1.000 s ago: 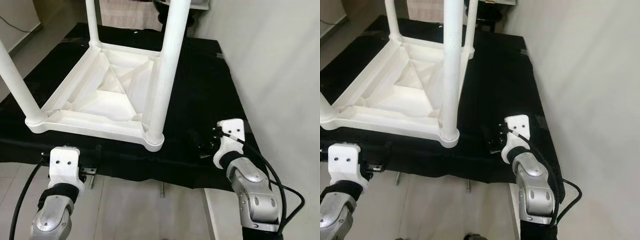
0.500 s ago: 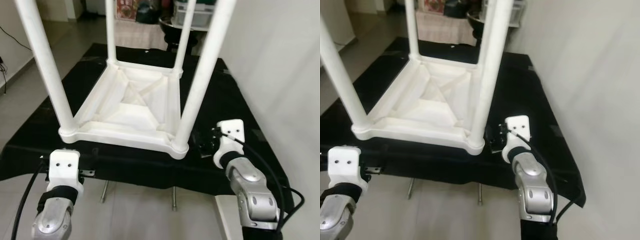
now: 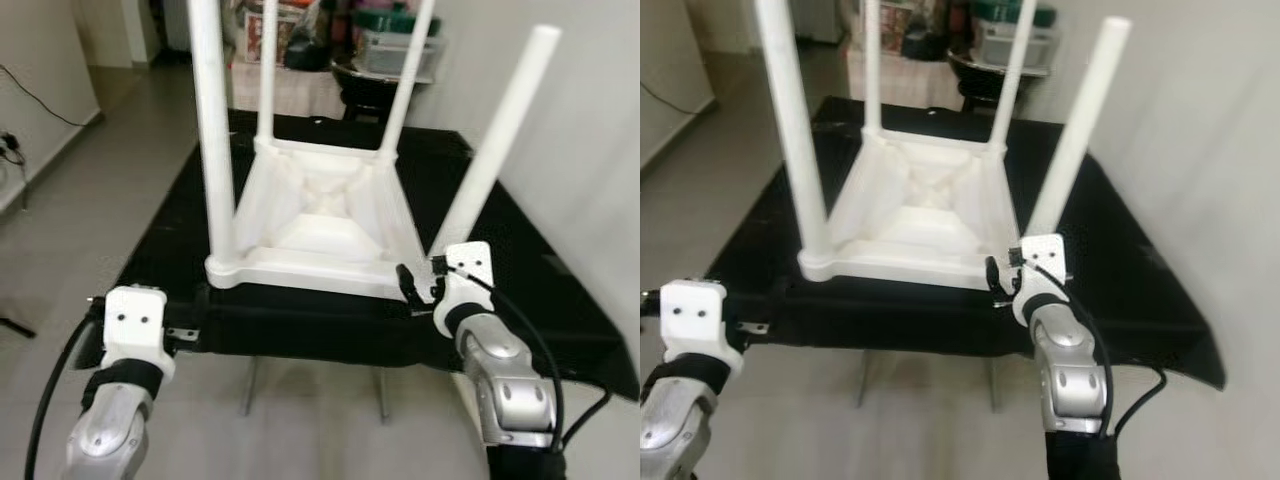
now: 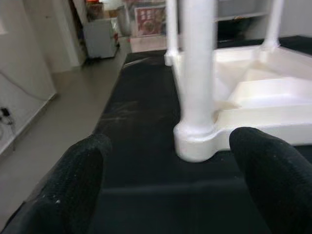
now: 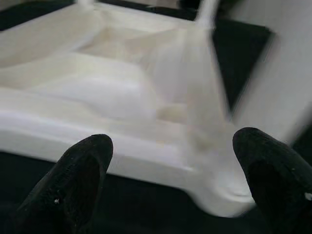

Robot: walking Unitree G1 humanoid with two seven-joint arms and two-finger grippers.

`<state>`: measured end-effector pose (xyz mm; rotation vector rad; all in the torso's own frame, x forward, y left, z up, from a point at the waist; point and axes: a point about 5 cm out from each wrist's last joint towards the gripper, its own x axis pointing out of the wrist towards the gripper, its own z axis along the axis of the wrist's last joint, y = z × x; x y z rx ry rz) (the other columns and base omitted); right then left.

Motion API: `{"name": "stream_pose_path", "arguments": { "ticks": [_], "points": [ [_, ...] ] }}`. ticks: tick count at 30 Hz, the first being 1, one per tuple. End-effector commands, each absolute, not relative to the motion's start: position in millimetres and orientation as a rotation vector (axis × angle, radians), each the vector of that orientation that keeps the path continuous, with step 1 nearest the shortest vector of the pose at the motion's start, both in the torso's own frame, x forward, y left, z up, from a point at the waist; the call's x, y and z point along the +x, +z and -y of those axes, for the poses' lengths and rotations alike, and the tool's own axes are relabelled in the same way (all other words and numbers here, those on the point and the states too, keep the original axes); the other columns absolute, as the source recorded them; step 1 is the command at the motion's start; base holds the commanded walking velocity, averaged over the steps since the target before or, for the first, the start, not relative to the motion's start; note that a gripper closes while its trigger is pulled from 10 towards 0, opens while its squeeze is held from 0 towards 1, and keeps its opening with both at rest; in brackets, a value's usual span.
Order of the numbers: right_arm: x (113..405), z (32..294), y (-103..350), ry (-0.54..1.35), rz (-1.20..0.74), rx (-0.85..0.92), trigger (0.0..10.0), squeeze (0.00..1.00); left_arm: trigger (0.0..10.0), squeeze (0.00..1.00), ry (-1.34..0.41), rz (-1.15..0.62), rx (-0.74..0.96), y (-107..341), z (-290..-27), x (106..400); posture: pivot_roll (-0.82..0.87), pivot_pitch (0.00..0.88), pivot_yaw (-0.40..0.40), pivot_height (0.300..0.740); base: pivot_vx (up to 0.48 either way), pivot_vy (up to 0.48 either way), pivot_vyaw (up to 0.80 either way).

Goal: Building children table

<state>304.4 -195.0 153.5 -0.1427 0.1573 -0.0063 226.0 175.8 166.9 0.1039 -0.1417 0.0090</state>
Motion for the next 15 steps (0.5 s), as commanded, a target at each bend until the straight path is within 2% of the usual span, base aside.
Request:
{"name": "stream_pose_path", "arguments": {
  "ticks": [1,7,9,10,12,15],
  "points": [
    [305,195,154,-0.011,-0.163,-0.151,10.0,0.0,10.0,0.0,0.007,0.142,0.1,167,-176,226,-0.06,0.081,-0.098,0.74,0.0,0.0,0.0],
    [306,184,155,0.088,-0.162,-0.137,10.0,0.0,10.0,0.0,0.011,0.134,0.105,164,-177,225,-0.07,0.08,-0.097,0.74,0.0,0.0,0.0],
    [304,147,157,0.343,-0.133,-0.163,10.0,0.0,10.0,0.0,0.011,0.121,0.105,161,-177,225,-0.06,0.077,-0.089,0.74,0.0,0.0,0.0],
    [304,147,157,0.343,-0.133,-0.163,10.0,0.0,10.0,0.0,0.011,0.121,0.105,161,-177,225,-0.06,0.077,-0.089,0.74,0.0,0.0,0.0],
    [306,122,161,0.485,-0.116,-0.182,10.0,0.0,10.0,0.0,0.008,0.108,0.105,158,-177,224,-0.06,0.077,-0.088,0.74,0.0,0.0,0.0],
    [317,108,164,0.545,-0.146,-0.186,10.0,0.0,10.0,0.0,0.002,0.091,0.105,155,-178,223,-0.05,0.077,-0.09,0.74,0.0,0.0,0.0]
  ]
}}
